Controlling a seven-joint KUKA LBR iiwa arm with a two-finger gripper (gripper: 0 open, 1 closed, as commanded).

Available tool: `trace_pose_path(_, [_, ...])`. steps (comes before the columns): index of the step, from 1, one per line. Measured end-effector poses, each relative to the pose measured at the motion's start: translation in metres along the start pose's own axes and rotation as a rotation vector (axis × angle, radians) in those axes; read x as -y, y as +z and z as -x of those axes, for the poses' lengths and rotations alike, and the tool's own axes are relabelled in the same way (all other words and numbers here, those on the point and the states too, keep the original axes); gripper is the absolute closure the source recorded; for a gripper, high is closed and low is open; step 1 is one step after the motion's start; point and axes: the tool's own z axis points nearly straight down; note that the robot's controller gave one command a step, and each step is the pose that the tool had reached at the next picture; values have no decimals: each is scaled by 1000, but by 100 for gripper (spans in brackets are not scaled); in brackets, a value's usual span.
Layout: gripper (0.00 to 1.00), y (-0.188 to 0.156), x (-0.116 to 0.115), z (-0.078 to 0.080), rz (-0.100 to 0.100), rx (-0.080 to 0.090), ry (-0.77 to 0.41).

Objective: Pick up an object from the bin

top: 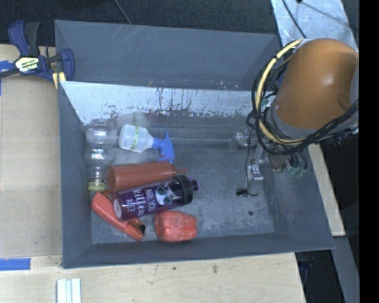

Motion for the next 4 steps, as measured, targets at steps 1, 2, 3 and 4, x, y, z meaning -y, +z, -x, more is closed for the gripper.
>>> trace_pose_path(1, [0, -5, 0, 1, 0, 9, 0])
trace_pose_path(2, [0, 65, -35, 11, 0, 14, -28])
trace_pose_path(3, [0, 75, -104, 21, -1, 7, -290])
trace_pose_path(4, [0, 82, -126, 18, -1, 2, -40])
